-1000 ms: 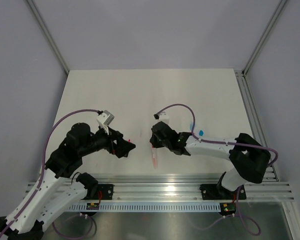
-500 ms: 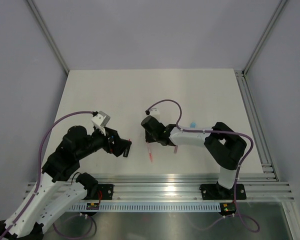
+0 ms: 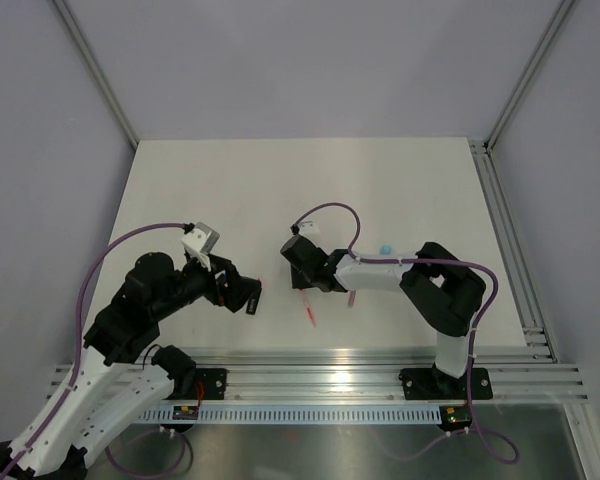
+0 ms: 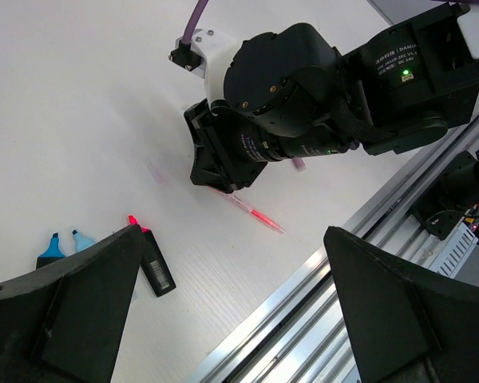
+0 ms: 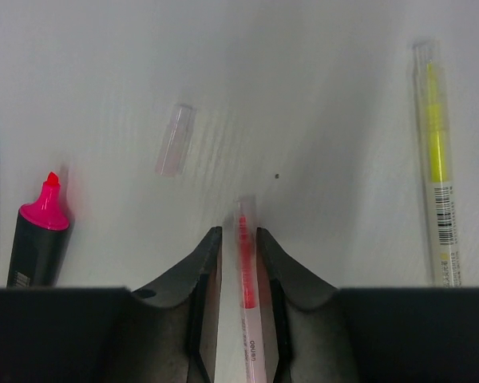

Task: Insert the pens into the pen caps
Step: Place the pen at the center of the board.

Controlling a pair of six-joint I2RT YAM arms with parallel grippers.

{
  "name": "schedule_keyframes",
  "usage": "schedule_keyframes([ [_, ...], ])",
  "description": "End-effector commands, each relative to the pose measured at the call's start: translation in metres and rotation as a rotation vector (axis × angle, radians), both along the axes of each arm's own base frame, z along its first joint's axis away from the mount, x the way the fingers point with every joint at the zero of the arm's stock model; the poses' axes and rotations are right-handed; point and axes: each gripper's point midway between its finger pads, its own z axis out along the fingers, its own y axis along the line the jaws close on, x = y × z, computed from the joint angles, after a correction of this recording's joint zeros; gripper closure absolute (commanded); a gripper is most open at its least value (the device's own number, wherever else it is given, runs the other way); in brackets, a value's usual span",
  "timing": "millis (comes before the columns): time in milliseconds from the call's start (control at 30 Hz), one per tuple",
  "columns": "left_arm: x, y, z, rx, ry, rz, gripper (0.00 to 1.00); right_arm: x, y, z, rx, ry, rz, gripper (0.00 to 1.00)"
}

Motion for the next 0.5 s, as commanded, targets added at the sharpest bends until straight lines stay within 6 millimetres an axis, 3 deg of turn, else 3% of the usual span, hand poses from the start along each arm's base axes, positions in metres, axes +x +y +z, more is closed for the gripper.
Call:
schedule_keyframes([
  [0, 0.007, 0.0, 0.01, -0.014, -0.055, 0.015, 0.01, 0.007, 0.0, 0.011, 0.006, -0.015, -0.017, 0.68],
  [467, 0.006, -0.001, 0.01, -0.015, -0.053, 0.008, 0.01, 0.007, -0.004, 0.084, 0.078, -0.097, 0.03, 0.6],
])
